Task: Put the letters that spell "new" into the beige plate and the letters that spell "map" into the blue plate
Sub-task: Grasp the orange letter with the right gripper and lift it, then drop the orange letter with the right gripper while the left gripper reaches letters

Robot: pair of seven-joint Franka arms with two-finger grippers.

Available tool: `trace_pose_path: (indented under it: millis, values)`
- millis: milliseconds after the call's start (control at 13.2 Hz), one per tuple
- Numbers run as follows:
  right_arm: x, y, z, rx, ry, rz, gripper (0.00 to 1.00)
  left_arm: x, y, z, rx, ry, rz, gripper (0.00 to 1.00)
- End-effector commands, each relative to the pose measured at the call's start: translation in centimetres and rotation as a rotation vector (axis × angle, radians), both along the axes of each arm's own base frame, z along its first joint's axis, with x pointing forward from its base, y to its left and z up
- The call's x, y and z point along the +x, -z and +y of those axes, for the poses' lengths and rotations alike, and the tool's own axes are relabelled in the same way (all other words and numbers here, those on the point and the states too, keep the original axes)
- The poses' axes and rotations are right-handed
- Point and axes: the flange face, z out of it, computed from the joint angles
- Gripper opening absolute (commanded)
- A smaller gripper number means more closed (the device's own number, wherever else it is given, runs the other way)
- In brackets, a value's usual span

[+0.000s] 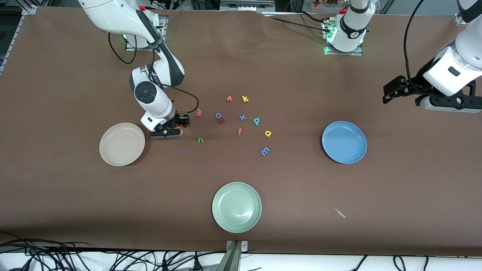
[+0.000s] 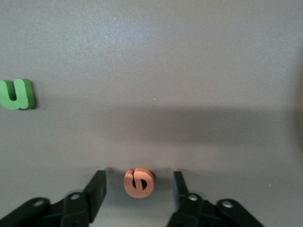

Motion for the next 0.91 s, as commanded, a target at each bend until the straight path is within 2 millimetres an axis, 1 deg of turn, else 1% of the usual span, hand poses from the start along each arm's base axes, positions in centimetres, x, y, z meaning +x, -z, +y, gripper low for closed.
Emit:
trace_pose_path:
  millis: [0,304,380,532,608,684,760,836]
  values:
    - [-0.1,0.6,0.0,0.002,0.010,-0.004,0.58,0.2,-0.3,-0.4,-0.025,0.014,0.008,1.00]
    - [-0.1,0.8,0.0,0.004,0.016,-0.004,0.37,-0.2,-0.4,-2.5,-0.016,0.056,0.007,1.00]
    - [-0.1,0.8,0.0,0.006,0.017,-0.005,0.30,-0.3,-0.3,-3.2,-0.015,0.068,0.010,1.00]
    - [0.0,0.7,0.1,0.006,0.019,-0.006,0.24,-0.5,0.0,-4.8,-0.015,0.102,0.015,1.00]
    - [0.4,0.2,0.3,0.009,0.031,-0.011,0.20,-0.6,-0.1,-5.4,-0.016,0.116,0.015,1.00]
    - [0.9,-0.4,0.4,0.014,0.043,-0.022,0.20,-0.7,0.5,-6.1,-0.015,0.131,0.027,1.00]
    - [1.3,-1.0,0.4,0.013,0.048,-0.020,0.20,-0.7,1.7,-8.1,-0.016,0.165,0.053,1.00]
    - [2.1,-1.9,0.3,0.001,0.040,0.005,0.20,-0.5,3.0,-9.4,-0.016,0.191,0.081,1.00]
